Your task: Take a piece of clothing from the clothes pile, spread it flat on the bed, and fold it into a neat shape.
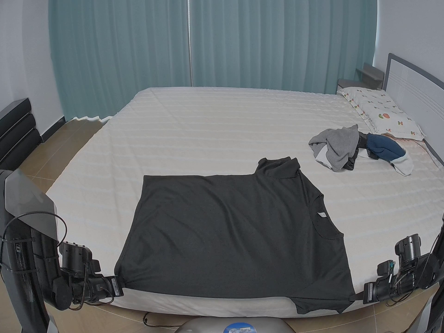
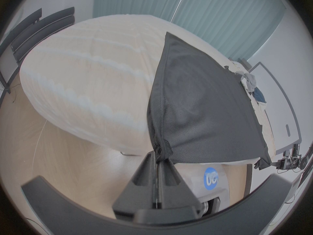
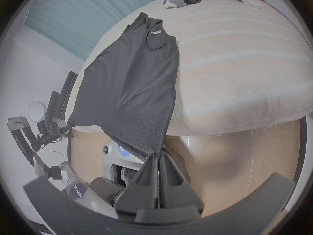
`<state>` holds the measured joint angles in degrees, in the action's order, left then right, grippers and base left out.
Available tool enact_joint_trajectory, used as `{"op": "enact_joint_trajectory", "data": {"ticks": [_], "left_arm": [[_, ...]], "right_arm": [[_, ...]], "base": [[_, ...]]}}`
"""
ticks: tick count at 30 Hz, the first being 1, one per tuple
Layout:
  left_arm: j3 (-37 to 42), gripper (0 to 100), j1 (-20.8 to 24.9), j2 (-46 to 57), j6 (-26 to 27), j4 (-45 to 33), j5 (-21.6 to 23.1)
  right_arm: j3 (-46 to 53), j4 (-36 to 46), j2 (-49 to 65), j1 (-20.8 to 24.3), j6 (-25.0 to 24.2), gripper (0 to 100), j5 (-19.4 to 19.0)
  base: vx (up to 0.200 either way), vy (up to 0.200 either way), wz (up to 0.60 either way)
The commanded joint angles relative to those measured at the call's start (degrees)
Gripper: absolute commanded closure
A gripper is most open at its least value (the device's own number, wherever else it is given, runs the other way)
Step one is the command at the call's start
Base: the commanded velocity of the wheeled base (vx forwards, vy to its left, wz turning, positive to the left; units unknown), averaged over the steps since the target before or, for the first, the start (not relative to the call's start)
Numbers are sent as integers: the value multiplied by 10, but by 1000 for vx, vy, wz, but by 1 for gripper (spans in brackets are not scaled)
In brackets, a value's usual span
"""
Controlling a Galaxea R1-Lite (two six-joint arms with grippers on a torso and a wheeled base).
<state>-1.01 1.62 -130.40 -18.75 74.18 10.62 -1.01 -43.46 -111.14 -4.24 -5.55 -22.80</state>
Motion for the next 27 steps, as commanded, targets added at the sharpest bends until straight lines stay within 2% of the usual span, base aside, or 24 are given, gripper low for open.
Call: {"op": "enact_joint_trajectory", "data": {"ticks": [1, 8, 18, 27], "left_arm": [[9, 100, 4, 15, 0, -23, 0], [9, 100, 3, 77, 35, -111, 1], [9, 100, 4, 159, 85, -239, -1], [9, 100, 4, 165, 109, -283, -2]], "right_arm": [[10, 11, 6, -2, 13, 100, 3], [10, 31, 8, -2, 22, 100, 9], [10, 103, 58, -2, 58, 100, 26], [10, 164, 126, 2, 78, 100, 27]], "base": [[0, 0, 0], [0, 0, 0], [0, 0, 0], [0, 0, 0]]}}
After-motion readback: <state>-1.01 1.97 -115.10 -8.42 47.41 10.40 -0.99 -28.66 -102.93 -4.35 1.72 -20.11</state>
